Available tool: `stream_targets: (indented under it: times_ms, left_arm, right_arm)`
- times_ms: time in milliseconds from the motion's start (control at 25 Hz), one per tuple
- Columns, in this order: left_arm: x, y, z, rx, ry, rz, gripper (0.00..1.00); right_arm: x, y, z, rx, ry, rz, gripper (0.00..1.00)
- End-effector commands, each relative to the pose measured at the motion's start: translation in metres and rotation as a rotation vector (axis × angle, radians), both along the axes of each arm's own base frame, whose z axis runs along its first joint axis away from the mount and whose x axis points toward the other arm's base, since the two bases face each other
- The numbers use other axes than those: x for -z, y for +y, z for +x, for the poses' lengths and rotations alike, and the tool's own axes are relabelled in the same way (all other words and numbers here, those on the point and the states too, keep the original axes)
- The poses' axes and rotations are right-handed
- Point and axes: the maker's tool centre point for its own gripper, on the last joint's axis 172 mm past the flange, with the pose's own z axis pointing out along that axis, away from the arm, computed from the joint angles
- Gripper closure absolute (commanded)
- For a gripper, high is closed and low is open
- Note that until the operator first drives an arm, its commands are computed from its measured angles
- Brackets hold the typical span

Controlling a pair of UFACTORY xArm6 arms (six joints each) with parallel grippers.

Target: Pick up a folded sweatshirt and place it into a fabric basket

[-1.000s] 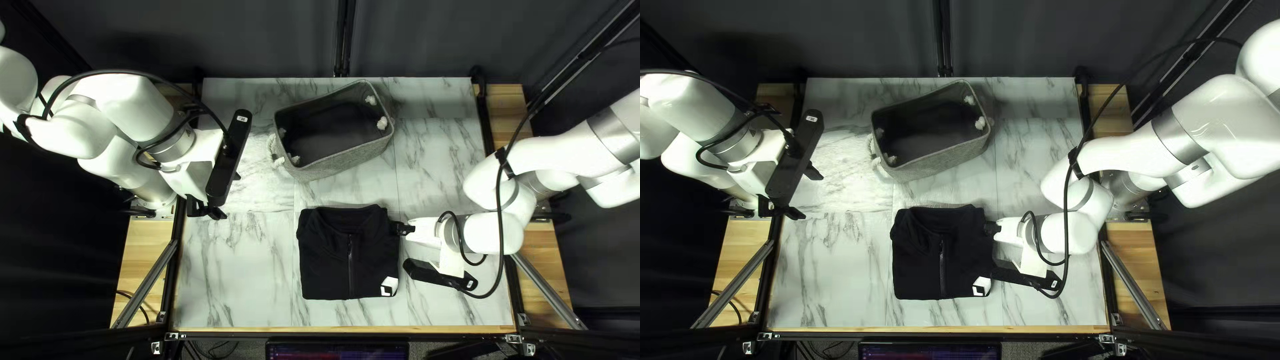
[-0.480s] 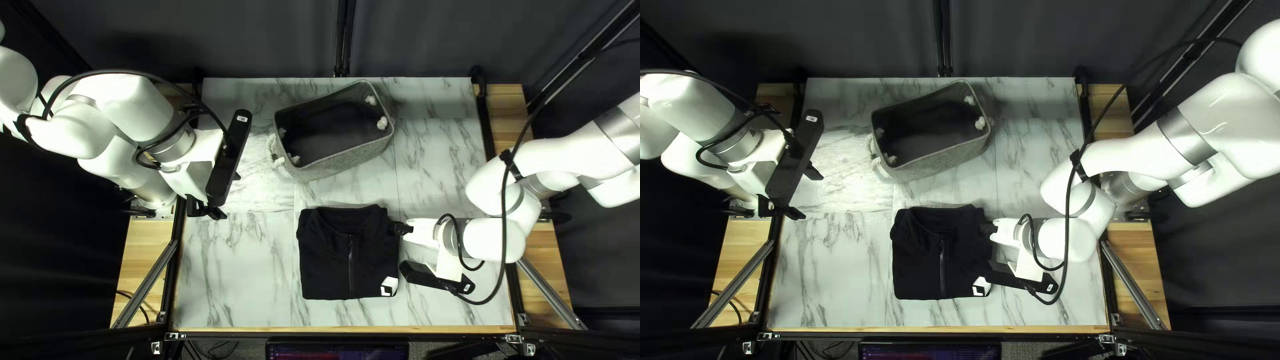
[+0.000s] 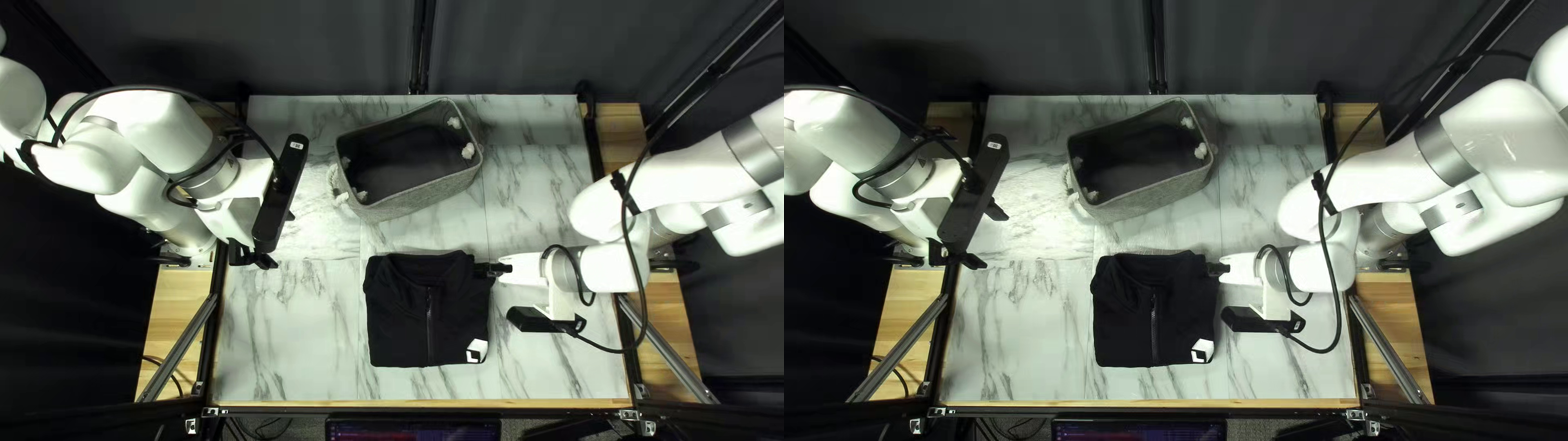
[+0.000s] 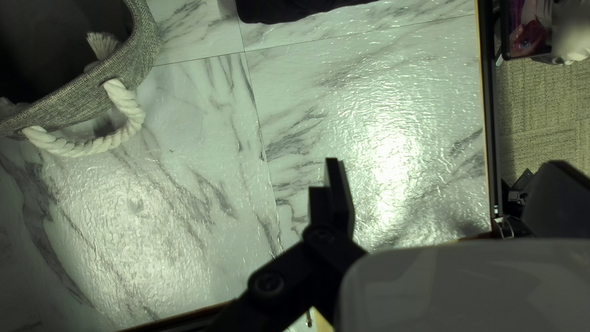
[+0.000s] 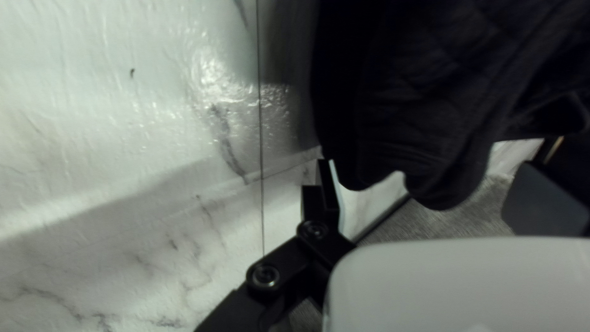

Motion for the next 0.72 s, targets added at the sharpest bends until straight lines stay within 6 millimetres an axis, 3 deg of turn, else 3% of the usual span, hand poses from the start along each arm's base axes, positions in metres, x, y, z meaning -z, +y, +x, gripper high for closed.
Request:
stream_targets:
  times_ms: [40,720]
  left_arm:
    - [0.0,0.0,0.0,0.0,0.0,0.0,0.0]
    - [0.0,0.0,0.0,0.0,0.0,0.0,0.0]
  right_arm:
    - [0.011,-0.005,0.001,-0.005,-0.003,-0.005,0.0]
    - [0.011,0.008,0.016,-0.122,-0.045,-0.08,0.0]
